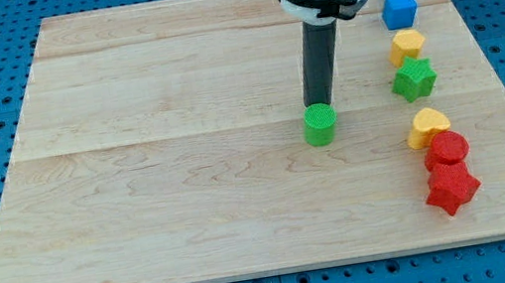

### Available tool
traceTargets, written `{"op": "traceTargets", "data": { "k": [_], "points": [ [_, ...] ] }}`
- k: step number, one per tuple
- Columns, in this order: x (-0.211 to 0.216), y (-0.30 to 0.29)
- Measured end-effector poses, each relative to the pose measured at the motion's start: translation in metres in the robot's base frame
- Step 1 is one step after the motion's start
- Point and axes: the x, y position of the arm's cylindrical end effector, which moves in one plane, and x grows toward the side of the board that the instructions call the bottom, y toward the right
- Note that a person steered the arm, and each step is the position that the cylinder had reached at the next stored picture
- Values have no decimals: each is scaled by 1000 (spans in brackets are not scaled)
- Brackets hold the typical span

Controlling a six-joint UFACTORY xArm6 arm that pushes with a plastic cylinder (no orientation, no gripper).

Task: Move green circle towards bottom centre

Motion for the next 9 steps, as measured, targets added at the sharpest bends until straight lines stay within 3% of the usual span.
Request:
{"op": "traceTargets", "data": {
  "k": [4, 6, 7, 9],
  "points": [
    [33, -32],
    [11, 34],
    [37, 34],
    [37, 23]
  ]
}}
